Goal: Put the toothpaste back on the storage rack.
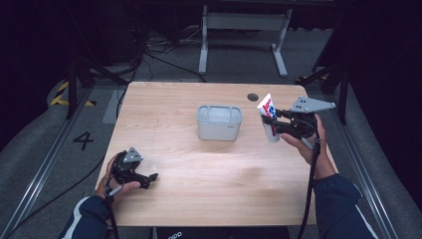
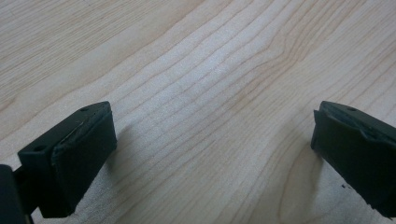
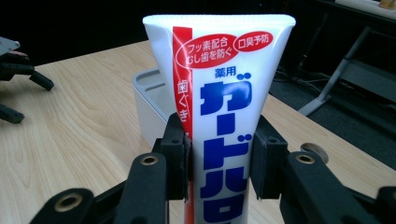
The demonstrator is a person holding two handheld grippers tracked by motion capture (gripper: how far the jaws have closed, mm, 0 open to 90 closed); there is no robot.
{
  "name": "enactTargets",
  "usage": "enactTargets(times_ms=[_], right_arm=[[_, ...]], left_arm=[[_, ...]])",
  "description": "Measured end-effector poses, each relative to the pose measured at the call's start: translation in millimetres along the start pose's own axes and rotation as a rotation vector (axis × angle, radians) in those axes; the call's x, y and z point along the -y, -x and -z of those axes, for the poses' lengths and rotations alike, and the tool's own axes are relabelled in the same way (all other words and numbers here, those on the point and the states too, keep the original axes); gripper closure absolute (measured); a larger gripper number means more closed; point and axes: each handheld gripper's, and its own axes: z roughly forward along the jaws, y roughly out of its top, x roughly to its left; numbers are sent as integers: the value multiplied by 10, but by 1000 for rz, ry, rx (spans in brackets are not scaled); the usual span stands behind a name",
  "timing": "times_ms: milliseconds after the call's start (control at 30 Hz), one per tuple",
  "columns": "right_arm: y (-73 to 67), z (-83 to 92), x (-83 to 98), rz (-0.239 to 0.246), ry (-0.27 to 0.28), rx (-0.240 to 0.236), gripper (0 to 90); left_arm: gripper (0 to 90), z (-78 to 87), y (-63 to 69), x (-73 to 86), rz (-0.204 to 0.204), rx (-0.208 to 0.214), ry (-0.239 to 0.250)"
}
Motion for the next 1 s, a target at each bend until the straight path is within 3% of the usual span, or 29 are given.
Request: enactTargets(times_ms=[1000], right_arm=[[25,-368,-348,-17,59,-26,642]], left_arm=[[5,0,-1,0,0,1,0]])
